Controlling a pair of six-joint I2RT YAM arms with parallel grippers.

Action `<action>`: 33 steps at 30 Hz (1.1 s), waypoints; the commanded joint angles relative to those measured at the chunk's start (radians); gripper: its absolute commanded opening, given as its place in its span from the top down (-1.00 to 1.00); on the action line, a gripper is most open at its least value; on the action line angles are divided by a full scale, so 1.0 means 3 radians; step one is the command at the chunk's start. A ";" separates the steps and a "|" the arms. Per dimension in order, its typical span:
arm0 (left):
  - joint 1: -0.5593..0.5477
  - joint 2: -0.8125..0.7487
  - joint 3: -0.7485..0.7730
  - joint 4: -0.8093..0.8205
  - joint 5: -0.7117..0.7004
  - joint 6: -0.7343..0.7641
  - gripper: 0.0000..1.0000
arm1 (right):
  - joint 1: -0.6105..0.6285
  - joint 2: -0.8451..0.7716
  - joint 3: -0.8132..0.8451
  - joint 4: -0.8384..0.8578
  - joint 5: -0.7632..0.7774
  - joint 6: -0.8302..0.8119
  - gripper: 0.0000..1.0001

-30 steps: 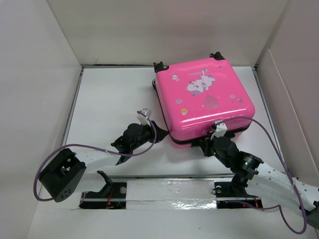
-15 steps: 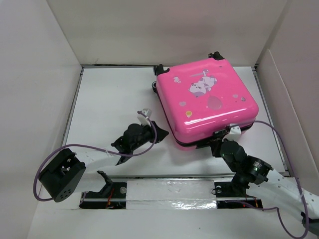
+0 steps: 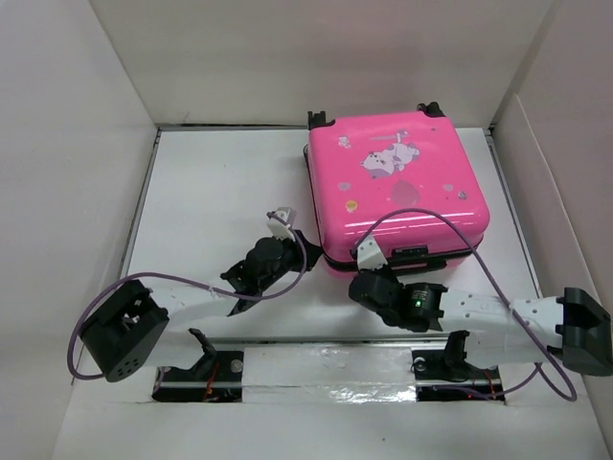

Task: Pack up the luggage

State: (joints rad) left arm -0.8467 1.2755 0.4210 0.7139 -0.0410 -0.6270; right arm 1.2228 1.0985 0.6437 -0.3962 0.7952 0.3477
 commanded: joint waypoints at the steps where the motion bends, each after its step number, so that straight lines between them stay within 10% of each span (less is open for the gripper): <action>1: -0.0179 0.0176 0.0406 0.0300 0.0469 -0.0032 0.79 | 0.0490 0.0179 0.0354 0.0973 -0.1148 0.0012 1.00; 15: -0.0097 0.0207 0.0387 0.0309 0.0300 -0.0170 0.83 | 0.0342 -0.1206 -0.0049 0.0408 -0.0609 0.0177 1.00; 24: -0.0210 0.0279 0.0483 0.0372 0.0332 -0.0176 0.79 | 0.0423 -0.0425 0.0042 0.0754 -0.0822 0.0180 1.00; 33: 0.0863 -0.0356 0.0728 -0.0150 -0.0263 -0.0344 -0.30 | 0.0266 -0.1287 -0.0330 0.0595 -0.0605 0.0150 1.00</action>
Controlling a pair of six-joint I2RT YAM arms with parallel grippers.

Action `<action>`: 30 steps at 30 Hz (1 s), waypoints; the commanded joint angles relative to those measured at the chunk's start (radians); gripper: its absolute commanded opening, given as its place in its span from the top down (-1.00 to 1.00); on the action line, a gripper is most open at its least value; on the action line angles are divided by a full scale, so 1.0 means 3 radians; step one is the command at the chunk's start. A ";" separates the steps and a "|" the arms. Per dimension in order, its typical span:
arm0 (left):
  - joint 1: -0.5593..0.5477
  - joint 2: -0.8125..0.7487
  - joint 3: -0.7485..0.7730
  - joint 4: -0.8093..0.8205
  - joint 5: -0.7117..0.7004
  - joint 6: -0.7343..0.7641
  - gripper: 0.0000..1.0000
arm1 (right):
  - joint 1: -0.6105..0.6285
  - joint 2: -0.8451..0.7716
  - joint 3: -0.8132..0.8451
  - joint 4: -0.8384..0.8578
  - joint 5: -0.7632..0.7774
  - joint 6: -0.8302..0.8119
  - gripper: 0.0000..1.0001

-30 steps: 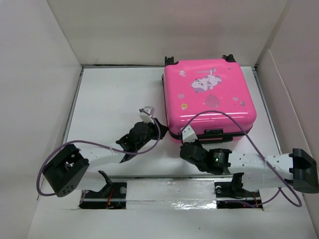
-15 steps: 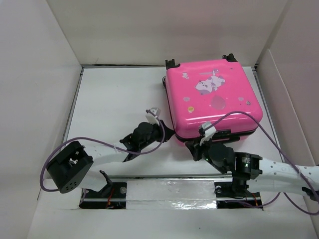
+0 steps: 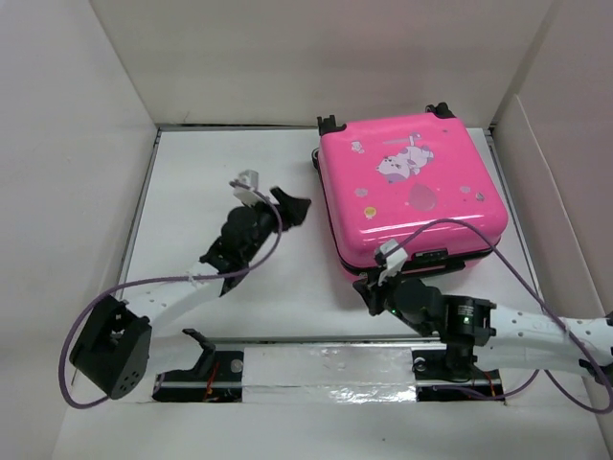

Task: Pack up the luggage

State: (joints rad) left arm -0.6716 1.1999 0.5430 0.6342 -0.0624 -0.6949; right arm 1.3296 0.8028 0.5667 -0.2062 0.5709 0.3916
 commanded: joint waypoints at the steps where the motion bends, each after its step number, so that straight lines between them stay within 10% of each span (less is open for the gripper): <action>1: 0.0371 -0.0012 0.0570 0.0095 -0.0145 -0.0118 -0.35 | -0.0091 -0.0369 -0.0089 -0.0064 0.0132 -0.0017 1.00; 11: 0.1026 0.2324 0.3378 -0.1018 0.1010 -0.0179 -0.69 | -0.0122 -0.0616 -0.0191 -0.0090 0.0015 -0.0083 0.98; 16: 0.1057 0.3301 0.4564 -0.1587 0.1287 -0.0118 -0.80 | -0.0122 -0.0508 -0.0161 -0.0013 -0.0057 -0.0144 0.64; 24: 0.0956 0.3807 0.4965 -0.1138 0.1624 -0.0500 -0.98 | -0.0122 -0.0380 -0.0089 -0.0024 -0.0082 -0.0201 0.00; 30: 0.0817 0.4150 0.5205 -0.0775 0.1737 -0.0854 -0.98 | -0.0122 -0.0421 -0.0176 -0.0059 -0.0088 -0.0119 -0.07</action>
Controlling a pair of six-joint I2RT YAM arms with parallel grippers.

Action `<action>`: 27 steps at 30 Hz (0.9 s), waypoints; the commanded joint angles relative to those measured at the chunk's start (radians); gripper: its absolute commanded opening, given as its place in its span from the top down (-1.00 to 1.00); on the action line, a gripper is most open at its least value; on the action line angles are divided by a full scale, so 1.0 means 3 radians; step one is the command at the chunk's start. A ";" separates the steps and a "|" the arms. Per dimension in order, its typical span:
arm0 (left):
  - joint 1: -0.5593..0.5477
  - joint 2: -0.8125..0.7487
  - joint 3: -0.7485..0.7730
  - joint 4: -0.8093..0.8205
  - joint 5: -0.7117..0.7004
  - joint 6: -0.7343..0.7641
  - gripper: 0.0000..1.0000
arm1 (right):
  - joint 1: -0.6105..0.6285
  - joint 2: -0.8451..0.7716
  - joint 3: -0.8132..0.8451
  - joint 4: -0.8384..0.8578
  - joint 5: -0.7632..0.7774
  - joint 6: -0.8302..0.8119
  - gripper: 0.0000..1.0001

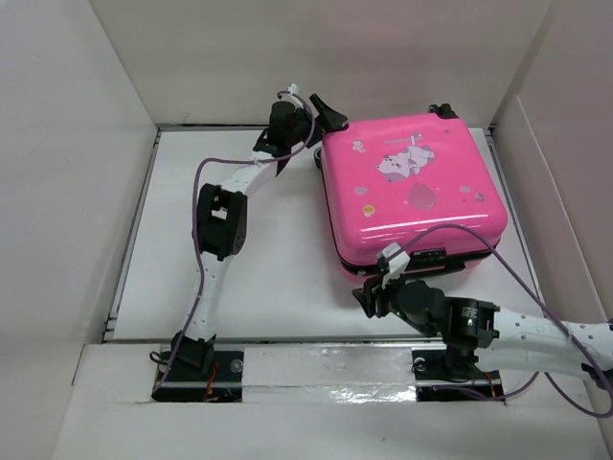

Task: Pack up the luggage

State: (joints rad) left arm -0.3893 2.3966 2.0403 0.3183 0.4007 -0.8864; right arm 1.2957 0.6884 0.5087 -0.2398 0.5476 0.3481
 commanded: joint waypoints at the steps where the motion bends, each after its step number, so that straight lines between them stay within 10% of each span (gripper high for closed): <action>1: -0.0124 0.0197 0.0245 0.0314 0.0198 -0.0266 -0.98 | -0.0008 -0.0055 0.0007 0.0043 -0.0005 0.0051 -0.07; 7: -0.0160 0.0182 -0.0056 0.1034 0.0035 -0.0829 -0.77 | -0.0008 -0.0213 -0.0034 -0.0029 0.0010 0.0092 -0.07; 16: 0.0085 -0.0027 -0.0536 0.2170 -0.0170 -0.1234 1.00 | -0.0039 -0.0657 -0.0065 -0.0560 0.0311 0.0516 -0.08; 27: 0.0909 -0.1718 -0.3475 0.3309 -0.0435 -0.0988 1.00 | -0.0218 -0.0859 0.0053 -0.0797 0.0460 0.0175 -0.24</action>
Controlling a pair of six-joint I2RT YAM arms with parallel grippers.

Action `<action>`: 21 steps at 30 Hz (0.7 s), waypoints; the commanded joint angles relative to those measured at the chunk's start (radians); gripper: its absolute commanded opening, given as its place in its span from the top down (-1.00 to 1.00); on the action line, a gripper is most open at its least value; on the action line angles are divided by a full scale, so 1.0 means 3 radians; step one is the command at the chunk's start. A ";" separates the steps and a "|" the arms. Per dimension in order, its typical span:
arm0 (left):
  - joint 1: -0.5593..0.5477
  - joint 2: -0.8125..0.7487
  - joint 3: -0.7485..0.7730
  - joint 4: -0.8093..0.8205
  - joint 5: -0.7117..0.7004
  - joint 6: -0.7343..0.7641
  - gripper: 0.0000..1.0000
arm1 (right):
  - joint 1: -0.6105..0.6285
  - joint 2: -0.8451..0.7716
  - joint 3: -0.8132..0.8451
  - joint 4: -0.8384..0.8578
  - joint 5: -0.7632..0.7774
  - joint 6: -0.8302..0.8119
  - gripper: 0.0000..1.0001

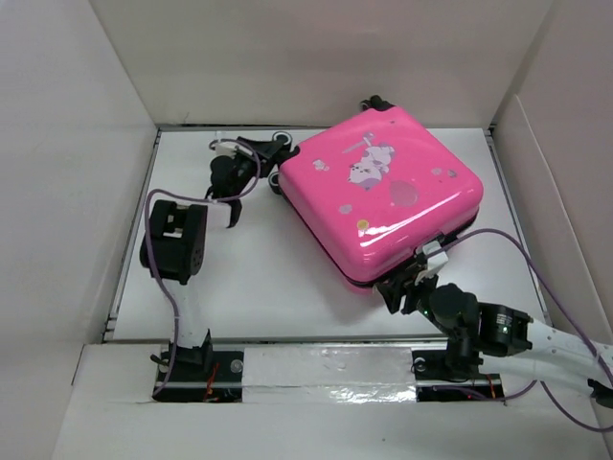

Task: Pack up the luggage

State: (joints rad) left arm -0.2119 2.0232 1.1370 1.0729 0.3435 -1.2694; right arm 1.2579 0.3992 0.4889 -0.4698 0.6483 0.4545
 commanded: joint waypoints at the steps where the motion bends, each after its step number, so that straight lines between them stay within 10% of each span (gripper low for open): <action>1: 0.0318 -0.0576 -0.0679 0.0902 -0.0270 0.0289 1.00 | -0.0128 0.0157 0.0150 0.0001 0.0099 -0.0302 -0.24; 6: 0.0471 -0.1209 -0.1784 0.1377 -0.0429 0.0192 1.00 | -0.0688 0.0489 0.0262 0.0424 -0.0268 -0.0844 0.00; 12: 0.0538 -0.1834 -0.1796 0.0807 -0.0317 0.0212 1.00 | -0.1365 0.0551 0.0053 0.1033 -0.1521 -0.1423 0.60; 21: 0.0507 -0.2377 -0.1249 -0.0400 -0.0388 0.0646 1.00 | -0.1488 0.0286 0.0140 0.0575 -0.1578 -0.1285 -0.02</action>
State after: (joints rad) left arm -0.0639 1.3922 0.6697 0.9390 0.2516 -1.1671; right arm 0.8127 0.5163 0.4938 -0.3378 0.2302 0.0589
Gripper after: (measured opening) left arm 0.475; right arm 0.491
